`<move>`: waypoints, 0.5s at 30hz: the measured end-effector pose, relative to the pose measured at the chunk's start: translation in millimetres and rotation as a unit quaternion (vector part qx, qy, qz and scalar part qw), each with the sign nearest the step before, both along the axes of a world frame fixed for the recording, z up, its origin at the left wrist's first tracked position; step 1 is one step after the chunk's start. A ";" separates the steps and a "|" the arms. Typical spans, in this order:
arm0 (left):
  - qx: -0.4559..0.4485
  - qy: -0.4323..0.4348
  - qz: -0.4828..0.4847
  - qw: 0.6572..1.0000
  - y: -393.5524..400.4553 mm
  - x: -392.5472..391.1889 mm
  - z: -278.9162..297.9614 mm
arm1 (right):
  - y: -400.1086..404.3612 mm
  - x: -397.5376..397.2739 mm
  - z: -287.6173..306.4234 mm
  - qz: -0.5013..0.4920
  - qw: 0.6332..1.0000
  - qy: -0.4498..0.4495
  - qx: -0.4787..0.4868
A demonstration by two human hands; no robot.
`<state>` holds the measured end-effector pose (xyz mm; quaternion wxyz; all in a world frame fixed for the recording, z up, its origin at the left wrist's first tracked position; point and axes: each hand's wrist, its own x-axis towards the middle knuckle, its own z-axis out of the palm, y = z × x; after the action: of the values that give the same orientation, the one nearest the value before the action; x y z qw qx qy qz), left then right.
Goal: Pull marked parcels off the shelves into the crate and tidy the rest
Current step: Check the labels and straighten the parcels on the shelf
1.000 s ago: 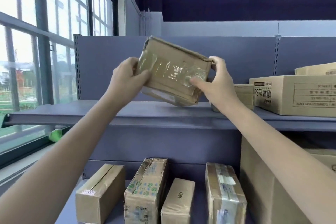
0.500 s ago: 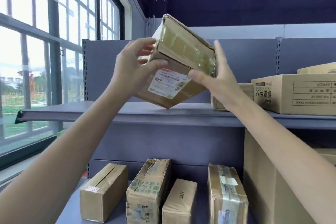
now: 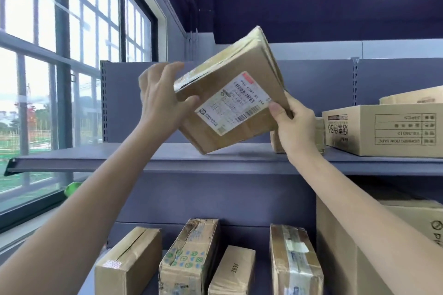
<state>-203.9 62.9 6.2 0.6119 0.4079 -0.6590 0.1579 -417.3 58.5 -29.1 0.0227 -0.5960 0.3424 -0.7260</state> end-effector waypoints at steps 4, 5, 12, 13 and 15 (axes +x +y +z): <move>0.082 0.117 -0.119 0.983 -10.6 12.9 -9.5 | -3.7 -7.2 -1.1 0.154 0.972 -0.153 0.087; 0.097 0.135 -0.166 0.972 -10.7 12.8 -11.0 | -3.8 -7.1 -1.5 0.173 0.961 -0.185 0.110; 0.094 0.143 -0.197 0.965 -16.1 18.4 -25.2 | -3.5 -3.8 -13.0 0.225 0.936 -0.227 0.147; 0.083 0.154 -0.195 0.965 -15.3 19.4 -24.9 | -4.0 -4.0 -12.5 0.226 0.935 -0.235 0.139; 0.058 0.175 -0.168 0.968 -13.4 22.5 -22.1 | -2.1 -3.3 -7.4 0.250 0.921 -0.282 0.097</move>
<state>-181.5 49.5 -15.9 0.7111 0.3472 -0.6085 -0.0594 -420.5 56.3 -36.5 0.3569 -0.4280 0.2307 -0.7976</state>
